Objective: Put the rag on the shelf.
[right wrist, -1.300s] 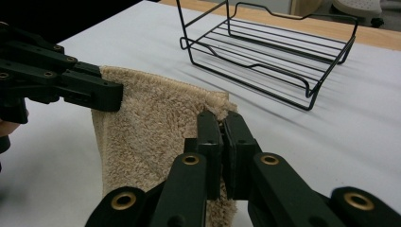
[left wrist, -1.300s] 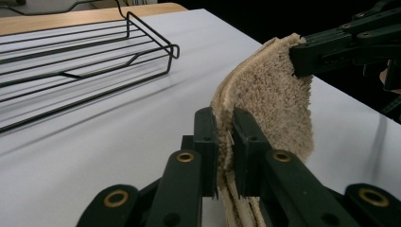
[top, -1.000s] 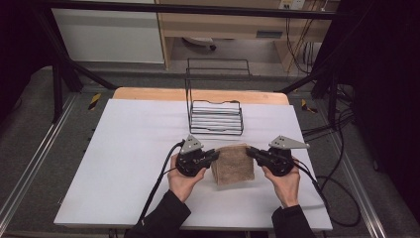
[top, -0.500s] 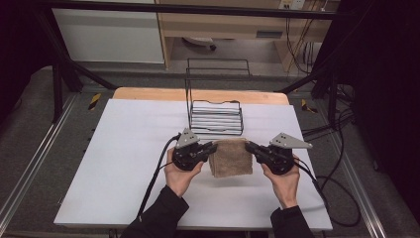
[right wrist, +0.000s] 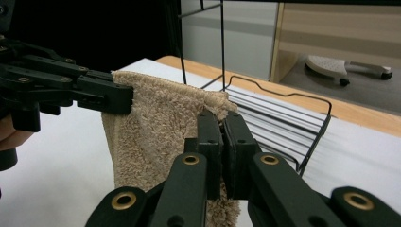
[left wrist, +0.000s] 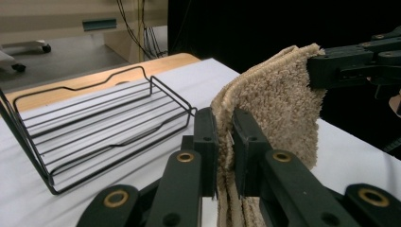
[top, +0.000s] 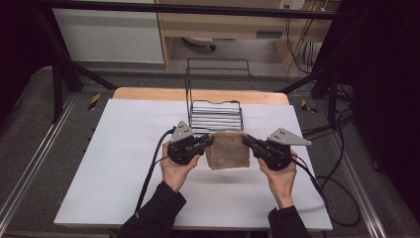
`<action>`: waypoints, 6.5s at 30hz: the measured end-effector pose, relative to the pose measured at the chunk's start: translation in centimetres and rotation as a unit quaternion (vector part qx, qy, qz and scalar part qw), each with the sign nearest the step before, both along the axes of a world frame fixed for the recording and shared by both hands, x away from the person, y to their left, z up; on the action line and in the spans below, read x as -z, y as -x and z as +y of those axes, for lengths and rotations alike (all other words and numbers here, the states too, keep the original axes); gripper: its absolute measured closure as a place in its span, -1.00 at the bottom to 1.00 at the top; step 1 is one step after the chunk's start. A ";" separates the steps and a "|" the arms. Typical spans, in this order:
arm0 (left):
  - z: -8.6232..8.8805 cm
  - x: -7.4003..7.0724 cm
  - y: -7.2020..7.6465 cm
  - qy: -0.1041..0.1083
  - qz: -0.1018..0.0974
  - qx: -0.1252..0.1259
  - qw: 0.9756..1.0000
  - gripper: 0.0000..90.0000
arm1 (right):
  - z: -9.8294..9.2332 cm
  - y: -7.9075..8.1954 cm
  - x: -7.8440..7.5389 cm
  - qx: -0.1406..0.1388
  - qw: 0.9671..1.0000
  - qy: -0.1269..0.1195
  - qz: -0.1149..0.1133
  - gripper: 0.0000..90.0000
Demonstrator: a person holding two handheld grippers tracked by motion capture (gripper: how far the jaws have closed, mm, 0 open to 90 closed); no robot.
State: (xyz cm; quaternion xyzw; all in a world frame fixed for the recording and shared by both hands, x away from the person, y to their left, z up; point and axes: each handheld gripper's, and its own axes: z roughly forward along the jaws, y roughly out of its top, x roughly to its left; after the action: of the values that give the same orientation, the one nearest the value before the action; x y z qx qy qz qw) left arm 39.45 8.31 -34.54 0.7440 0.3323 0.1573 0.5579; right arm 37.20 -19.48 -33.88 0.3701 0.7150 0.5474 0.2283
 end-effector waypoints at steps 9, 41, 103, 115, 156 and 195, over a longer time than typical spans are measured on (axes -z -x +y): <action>0.6 -1.2 -0.4 0.010 -0.015 -0.004 1.000 0.80 | 0.7 -0.3 -1.1 0.004 1.000 -0.004 -0.019 0.94; 2.0 -5.9 -2.3 0.051 -0.064 -0.017 0.997 0.80 | 2.2 -2.2 -5.6 0.015 0.996 -0.030 -0.080 0.94; 2.7 -14.1 -6.0 0.079 -0.129 -0.034 0.988 0.80 | 3.5 -6.1 -13.2 0.035 0.986 -0.059 -0.150 0.94; 3.1 -15.7 -7.3 0.082 -0.135 -0.038 0.987 0.80 | 4.0 -7.3 -15.1 0.036 0.985 -0.054 -0.162 0.94; 2.5 -17.0 -13.0 0.056 -0.137 -0.057 0.987 0.80 | 4.2 -12.8 -16.4 0.046 0.986 -0.045 -0.152 0.94; 2.3 -12.5 -13.3 0.025 -0.122 -0.028 0.992 0.80 | 3.4 -13.8 -11.7 0.038 0.993 -0.018 -0.112 0.94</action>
State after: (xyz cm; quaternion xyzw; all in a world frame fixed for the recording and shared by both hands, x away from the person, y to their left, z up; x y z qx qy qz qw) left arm 52.73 10.57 -22.03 0.6954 0.2858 0.2542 0.6084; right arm 50.99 -16.05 -22.15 0.3375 0.6605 0.5888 0.3210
